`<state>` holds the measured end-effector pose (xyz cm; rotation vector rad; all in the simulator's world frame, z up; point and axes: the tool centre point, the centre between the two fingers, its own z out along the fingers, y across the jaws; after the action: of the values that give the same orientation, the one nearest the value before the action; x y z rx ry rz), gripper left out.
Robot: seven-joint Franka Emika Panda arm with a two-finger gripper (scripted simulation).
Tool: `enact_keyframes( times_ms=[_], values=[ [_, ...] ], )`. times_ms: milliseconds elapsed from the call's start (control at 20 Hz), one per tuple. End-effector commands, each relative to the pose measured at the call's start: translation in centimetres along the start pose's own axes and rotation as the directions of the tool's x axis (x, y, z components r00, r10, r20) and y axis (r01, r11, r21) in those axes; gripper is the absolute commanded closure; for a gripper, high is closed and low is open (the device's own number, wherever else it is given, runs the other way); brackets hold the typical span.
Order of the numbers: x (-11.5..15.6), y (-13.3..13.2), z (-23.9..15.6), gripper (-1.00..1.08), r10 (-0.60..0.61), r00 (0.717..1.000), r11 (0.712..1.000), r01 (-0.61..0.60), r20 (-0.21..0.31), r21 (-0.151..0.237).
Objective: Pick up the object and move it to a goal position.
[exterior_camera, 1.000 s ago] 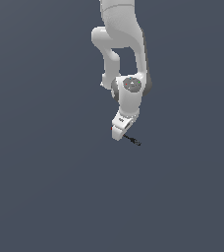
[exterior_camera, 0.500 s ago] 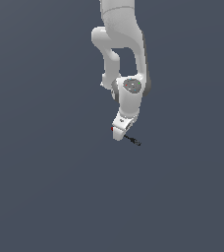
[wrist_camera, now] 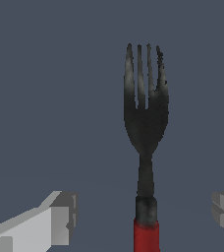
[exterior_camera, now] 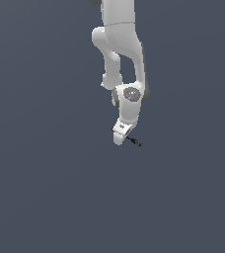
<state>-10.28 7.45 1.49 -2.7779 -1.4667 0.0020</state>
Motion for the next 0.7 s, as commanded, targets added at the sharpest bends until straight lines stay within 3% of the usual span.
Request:
enact_keyframes(
  times_ms=[0,150,200,650],
  values=[
    [0.02,0.04,0.65,-0.92,-0.001,1.0,1.0,0.001,-0.001,-0.001],
    [0.03,0.04,0.88,-0.92,-0.001,1.0,1.0,0.001,-0.001,-0.001],
    [0.03,0.04,0.88,1.08,-0.001,1.0,1.0,0.001,-0.001,-0.001],
    [0.03,0.04,0.88,1.08,-0.001,1.0,1.0,0.001,-0.001,-0.001]
  ],
)
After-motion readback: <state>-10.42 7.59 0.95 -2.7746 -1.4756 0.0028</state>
